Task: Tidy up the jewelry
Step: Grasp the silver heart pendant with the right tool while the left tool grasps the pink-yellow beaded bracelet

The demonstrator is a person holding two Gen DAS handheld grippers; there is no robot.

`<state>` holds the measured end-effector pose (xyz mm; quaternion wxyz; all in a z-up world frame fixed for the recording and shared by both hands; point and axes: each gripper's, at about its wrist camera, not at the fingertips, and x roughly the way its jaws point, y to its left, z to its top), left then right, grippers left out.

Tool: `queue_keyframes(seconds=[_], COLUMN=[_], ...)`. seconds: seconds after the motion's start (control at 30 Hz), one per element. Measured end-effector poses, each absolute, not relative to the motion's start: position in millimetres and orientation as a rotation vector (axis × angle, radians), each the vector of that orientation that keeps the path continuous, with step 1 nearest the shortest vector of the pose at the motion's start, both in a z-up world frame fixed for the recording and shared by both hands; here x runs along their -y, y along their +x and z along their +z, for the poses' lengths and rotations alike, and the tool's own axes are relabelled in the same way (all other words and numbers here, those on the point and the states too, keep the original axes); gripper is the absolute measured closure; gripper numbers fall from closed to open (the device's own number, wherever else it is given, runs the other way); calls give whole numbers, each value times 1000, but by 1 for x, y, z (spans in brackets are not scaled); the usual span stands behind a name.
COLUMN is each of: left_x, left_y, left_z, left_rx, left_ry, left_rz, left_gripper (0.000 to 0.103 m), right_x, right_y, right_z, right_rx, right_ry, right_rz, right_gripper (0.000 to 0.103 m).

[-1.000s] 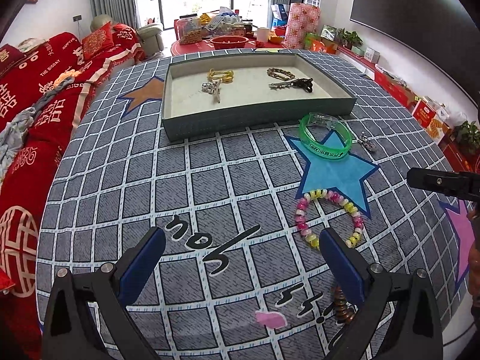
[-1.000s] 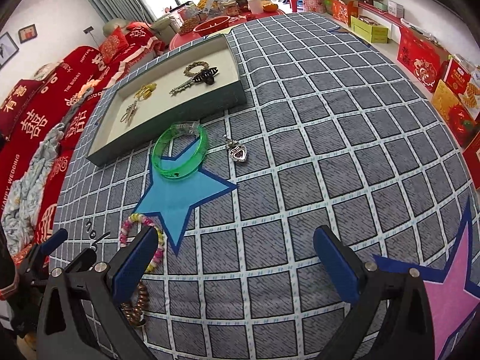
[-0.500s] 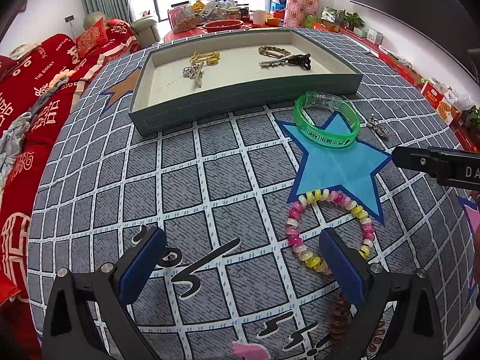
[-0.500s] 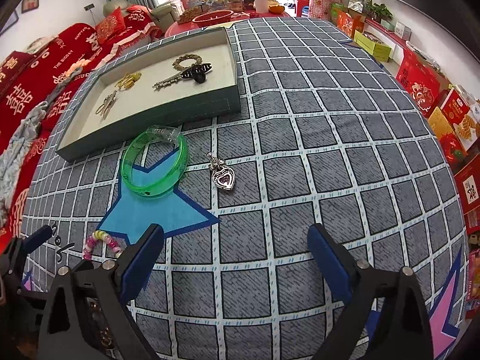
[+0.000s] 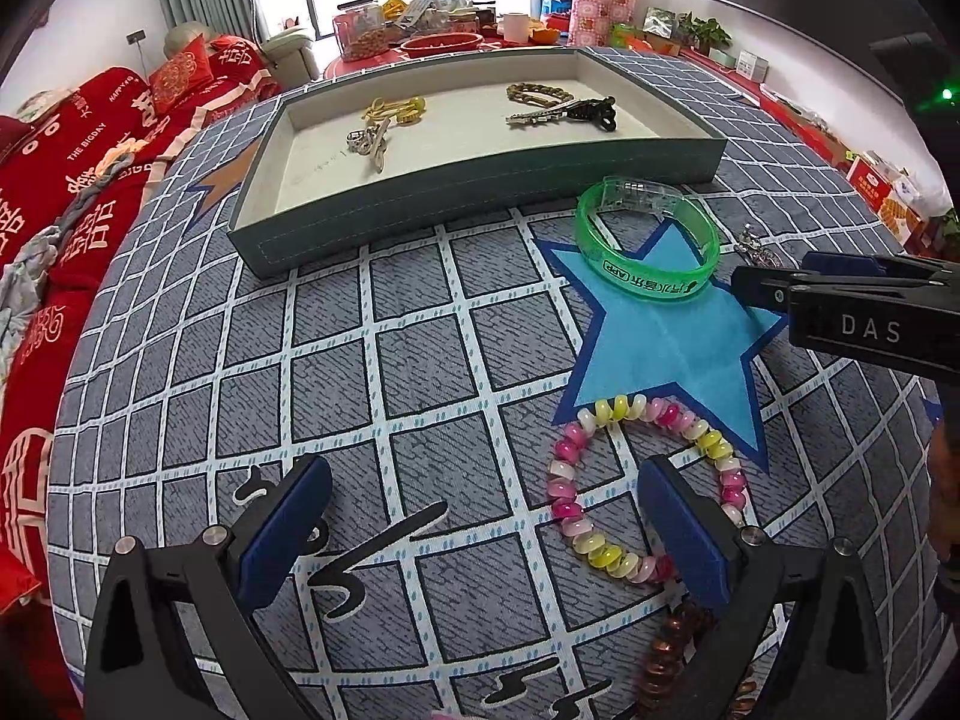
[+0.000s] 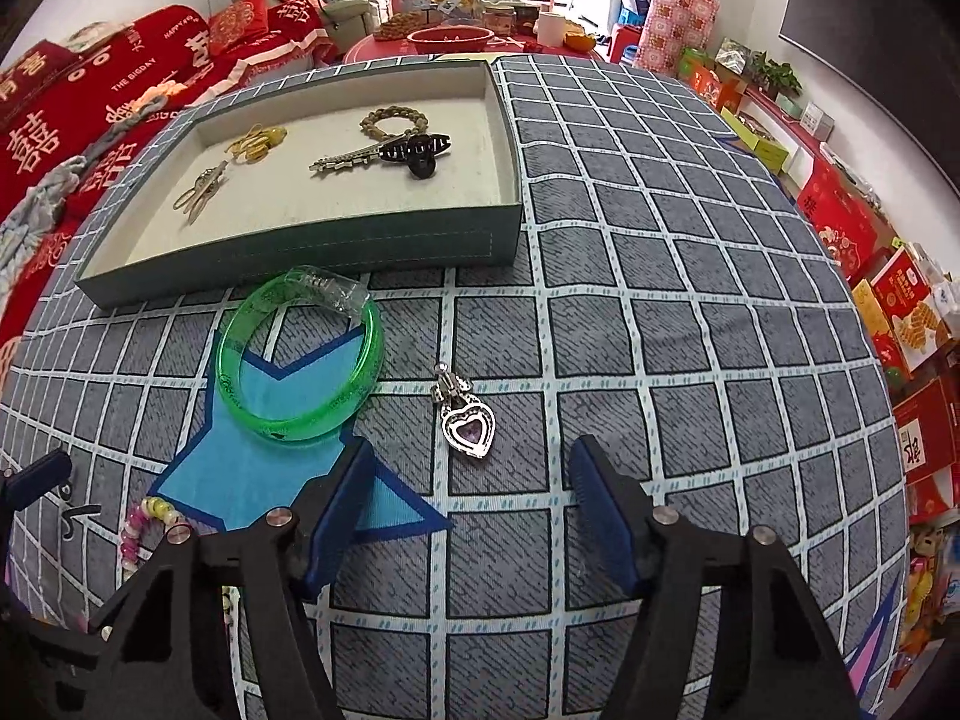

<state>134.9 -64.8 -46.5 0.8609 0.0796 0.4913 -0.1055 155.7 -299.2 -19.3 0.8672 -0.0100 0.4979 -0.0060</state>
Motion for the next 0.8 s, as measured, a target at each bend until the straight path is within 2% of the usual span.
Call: queue_keyframes(seconds=[0.1,0.2,0.27,0.33,0.4,0.47,0.53,0.57,0.63,0.8], left_x=[64,67,72,78,82,84,85,86,86,73], left_y=[135,135,131,129,127,126,124,124,123,125], left_z=[-47,-45,-43,-41,-40,-39,-38,-38,-37,-35], left_rx=[-1034,-1039,-1029,-1021,-1019,-1016,-1013,-1010,-1005,-1015], left_ry=[160,151,165,186,190,200,198,200,201,124], left_rz=[-235,-280,-312,-327,-355,-365,-382,-388,-393,-387], left_gripper=[0,9,20,30,39,43,56,60,80,80], right_x=[298,297,295,292,291,290,289,291,296,309], right_y=[161,164,163,164,164,164,164,163,161,149], right_z=[-19,-18,-17,-16,-16,-16,-16,-16,-15,-10], right_rx=[-1037,-1027,-1023,-1023,-1023,-1021,-1020,-1020,-1020,-1007], right_ry=[-24,-26,-31,-32,-31,-26,-20,-12,13,69], right_rz=[-8,-5,0,6,9,6,1,1,4,4], right_gripper=[38,46,55,69,72,75,84,84,84,84])
